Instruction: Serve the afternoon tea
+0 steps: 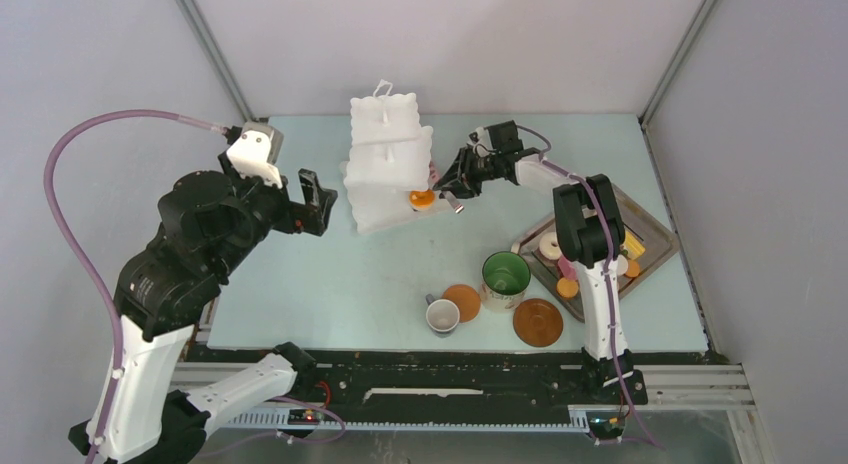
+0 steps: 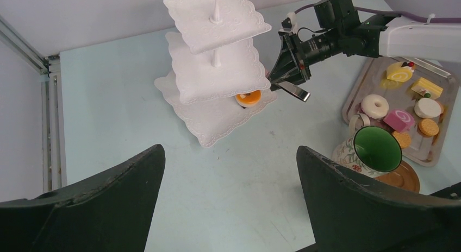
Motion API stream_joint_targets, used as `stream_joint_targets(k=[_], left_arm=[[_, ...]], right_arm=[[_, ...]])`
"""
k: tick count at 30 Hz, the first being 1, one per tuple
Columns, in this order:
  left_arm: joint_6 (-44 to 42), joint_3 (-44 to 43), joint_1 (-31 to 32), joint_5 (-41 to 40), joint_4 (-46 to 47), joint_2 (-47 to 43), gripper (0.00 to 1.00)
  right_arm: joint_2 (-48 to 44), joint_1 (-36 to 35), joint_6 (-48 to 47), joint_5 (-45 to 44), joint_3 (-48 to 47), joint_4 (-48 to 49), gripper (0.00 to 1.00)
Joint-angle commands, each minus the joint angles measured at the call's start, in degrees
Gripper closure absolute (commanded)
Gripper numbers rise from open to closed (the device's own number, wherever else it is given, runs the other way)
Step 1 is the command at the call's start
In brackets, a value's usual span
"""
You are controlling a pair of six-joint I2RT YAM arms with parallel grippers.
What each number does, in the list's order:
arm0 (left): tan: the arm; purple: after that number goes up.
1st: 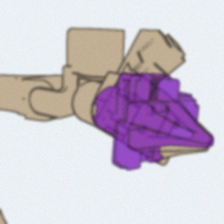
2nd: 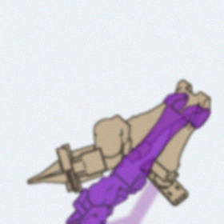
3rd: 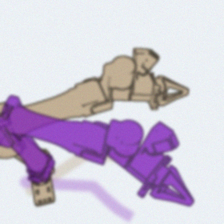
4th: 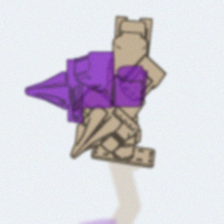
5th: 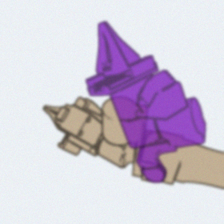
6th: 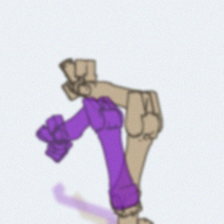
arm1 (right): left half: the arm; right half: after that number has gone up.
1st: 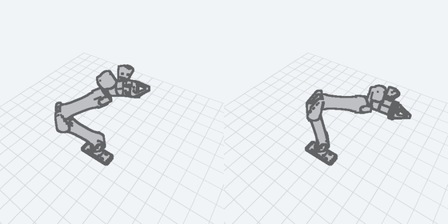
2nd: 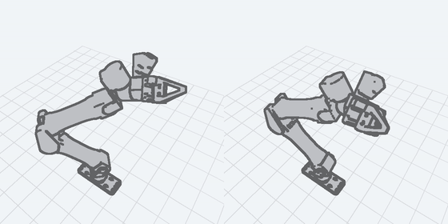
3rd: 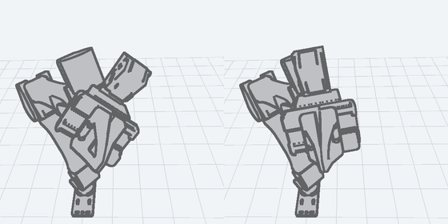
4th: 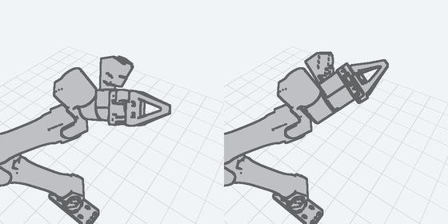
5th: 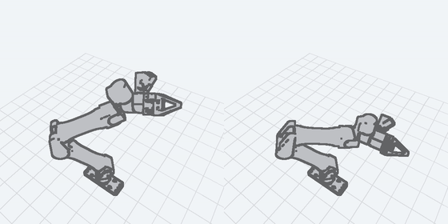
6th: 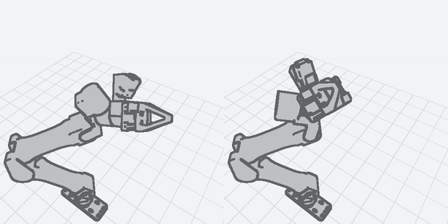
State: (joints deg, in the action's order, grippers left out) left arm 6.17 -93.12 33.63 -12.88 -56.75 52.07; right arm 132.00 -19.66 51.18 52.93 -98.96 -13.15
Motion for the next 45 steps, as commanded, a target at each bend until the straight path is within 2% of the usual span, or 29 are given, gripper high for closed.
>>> stream_joint_targets(k=[1, 6, 17, 24, 30, 32, 37, 40, 45], left_arm=[[0.68, -0.14, 0.47, 0.34, 1.23, -0.62, 0.02], [0.77, 0.37, 0.47, 0.16, 1.29, -1.12, 0.02], [0.86, 1.71, 0.47, 0.33, 2.34, -1.83, 0.02], [0.86, 3.01, 0.47, 0.67, 2.95, -2.30, 0.02], [-0.20, 2.61, 0.47, 0.10, 2.34, -2.40, 0.02], [-0.63, 2.87, 0.47, -0.40, 2.03, -2.57, 0.02], [-1.00, 4.69, 0.45, -0.26, 2.36, -3.27, 0.02], [-0.95, 5.98, 0.47, 0.49, 2.77, -3.68, 0.02], [-1.44, 7.81, 1.28, 0.78, 3.93, -4.04, 0.02]], right_arm=[[-1.50, 0.46, -2.50, 0.04, -0.88, -2.05, 0.64], [-2.45, 0.51, -4.05, -1.22, -0.80, -3.97, 0.58], [-6.74, 2.07, -4.62, -1.94, 0.38, -5.86, 0.56], [-9.53, 3.93, -7.92, -3.22, 0.83, -13.17, 0.56], [-19.39, 7.51, -10.26, -4.49, 8.94, -16.26, 0.57], [-24.03, 9.71, -13.56, -5.74, 11.22, -20.71, 0.58], [-36.93, 15.87, -25.25, -12.55, 14.84, -38.74, 0.59], [-44.93, 19.02, -30.11, -19.48, 17.86, -48.29, 0.59], [-54.55, 26.61, -34.44, -31.87, 20.24, -58.21, 0.59]])
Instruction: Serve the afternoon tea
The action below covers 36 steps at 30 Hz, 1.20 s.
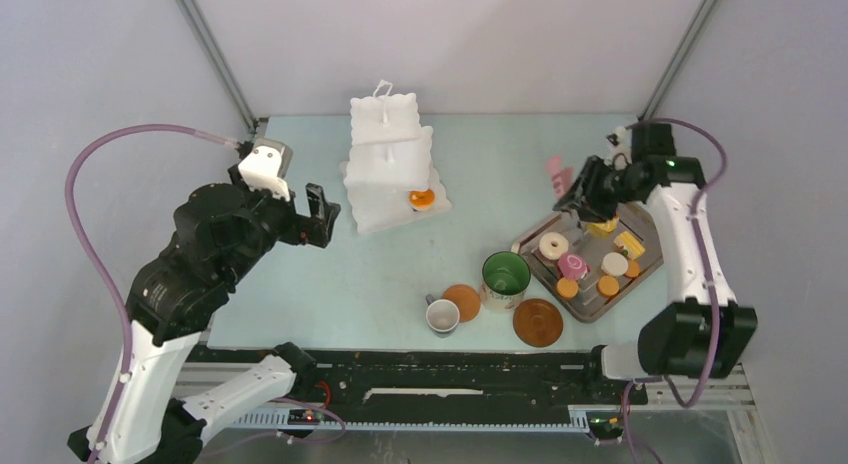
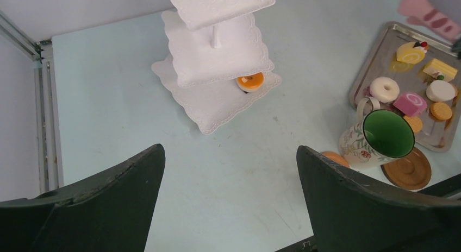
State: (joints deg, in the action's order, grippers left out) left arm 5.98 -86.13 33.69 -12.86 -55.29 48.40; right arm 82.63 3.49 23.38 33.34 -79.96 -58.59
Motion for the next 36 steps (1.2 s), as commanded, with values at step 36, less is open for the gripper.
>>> stream_joint_targets(k=[36], left_arm=[[-5.89, 1.43, 6.71, -6.04, 0.73, 1.21, 0.02]], right_arm=[[5.97, -2.07, -7.51, -13.75, 6.75, -16.39, 0.56]])
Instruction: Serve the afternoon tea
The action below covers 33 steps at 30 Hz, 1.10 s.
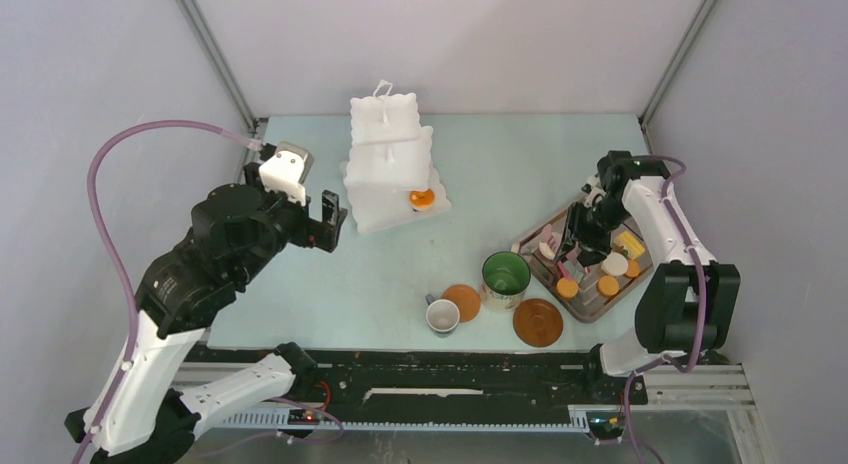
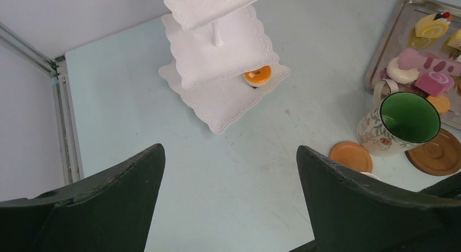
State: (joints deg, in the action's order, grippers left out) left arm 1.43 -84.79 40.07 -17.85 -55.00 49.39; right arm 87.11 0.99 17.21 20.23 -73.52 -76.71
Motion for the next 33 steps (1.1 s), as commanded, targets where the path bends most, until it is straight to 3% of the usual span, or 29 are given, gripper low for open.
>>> stream_joint_targets(k=[1, 7, 15, 33], left_arm=[[-1.34, 0.15, 0.35, -1.05, 0.49, 0.20, 0.02], [-1.34, 0.03, 0.35, -1.07, -0.04, 0.37, 0.02], [-2.83, -0.22, 0.33, -0.80, -0.23, 0.99, 0.02], [-2.32, -0.46, 0.52, -0.12, -0.84, 0.98, 0.02]], right_arm=[[1.97, 0.47, -1.50, -0.89, 0.37, 1.92, 0.56], [3.31, 3.86, -3.09, -3.26, 1.80, 3.24, 0.56], [4.60, 12.50, -5.52, 2.28, 4.61, 7.12, 0.56], [-0.12, 15.88, -4.86, 7.86, 6.36, 8.04, 0.55]])
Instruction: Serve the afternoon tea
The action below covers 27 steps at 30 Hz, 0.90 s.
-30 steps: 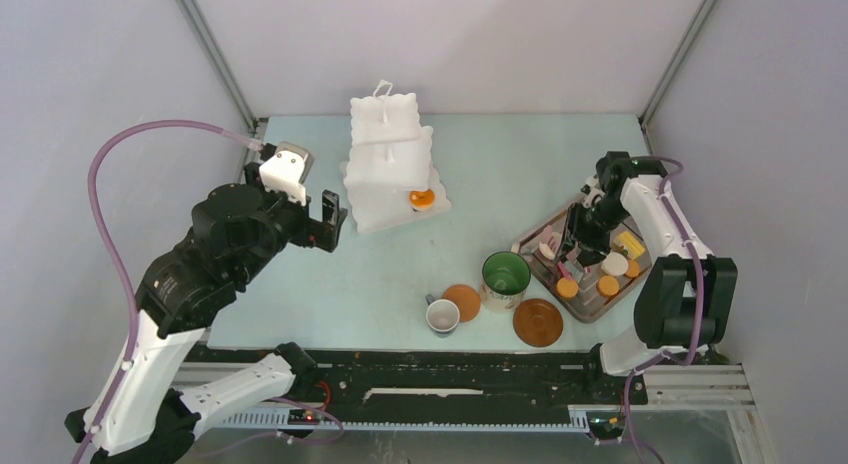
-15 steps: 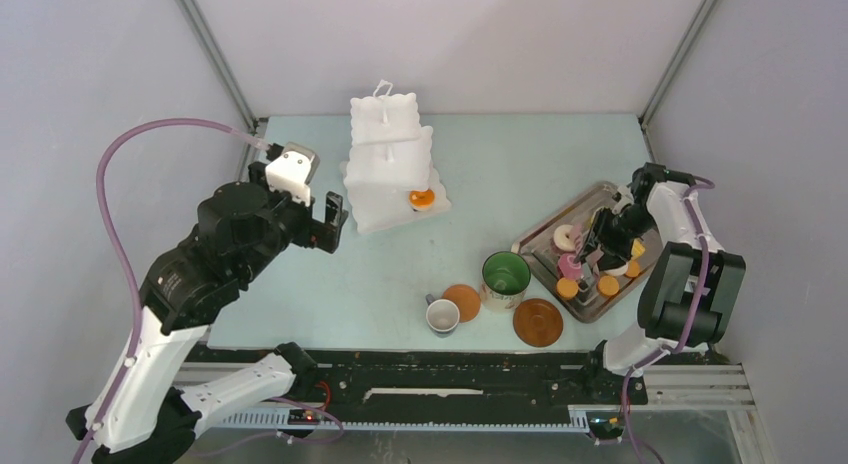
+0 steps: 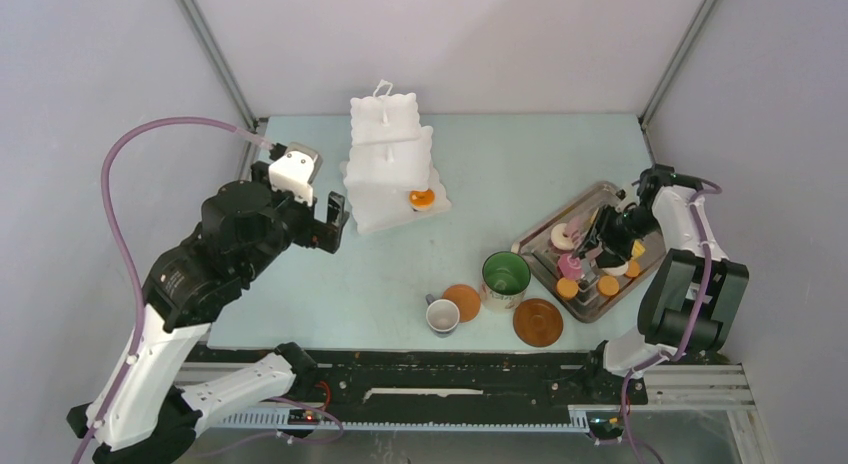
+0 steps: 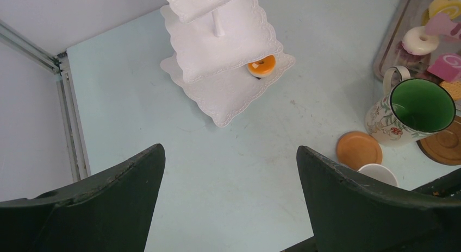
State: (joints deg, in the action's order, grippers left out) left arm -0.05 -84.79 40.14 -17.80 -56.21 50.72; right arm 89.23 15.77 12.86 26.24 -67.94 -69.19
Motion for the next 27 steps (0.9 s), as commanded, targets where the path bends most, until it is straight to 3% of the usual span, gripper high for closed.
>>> stream_joint_targets(k=[1, 11, 17, 24, 27], left_arm=[[-0.76, -0.46, 0.45, -0.09, 0.36, -0.31, 0.02], [-0.84, -2.09, 0.46, 0.41, 0.09, 0.57, 0.02], [-0.46, -3.22, 0.46, 0.22, -0.82, 0.91, 0.02], [-0.34, -4.34, 0.51, 1.19, -0.60, 1.46, 0.02], [-0.38, -4.90, 0.53, 1.68, -0.78, 1.73, 0.02]], right_arm=[[-1.99, 1.25, -0.63, 1.88, 1.19, 0.50, 0.55], [0.88, 1.56, -1.23, 4.28, 2.98, 3.82, 0.57], [1.28, 2.97, -2.15, 4.41, 5.37, 5.26, 0.62], [2.09, 3.21, -2.71, 5.09, 6.25, 6.70, 0.60], [2.03, 3.29, -2.99, 5.29, 6.24, 6.87, 0.65]])
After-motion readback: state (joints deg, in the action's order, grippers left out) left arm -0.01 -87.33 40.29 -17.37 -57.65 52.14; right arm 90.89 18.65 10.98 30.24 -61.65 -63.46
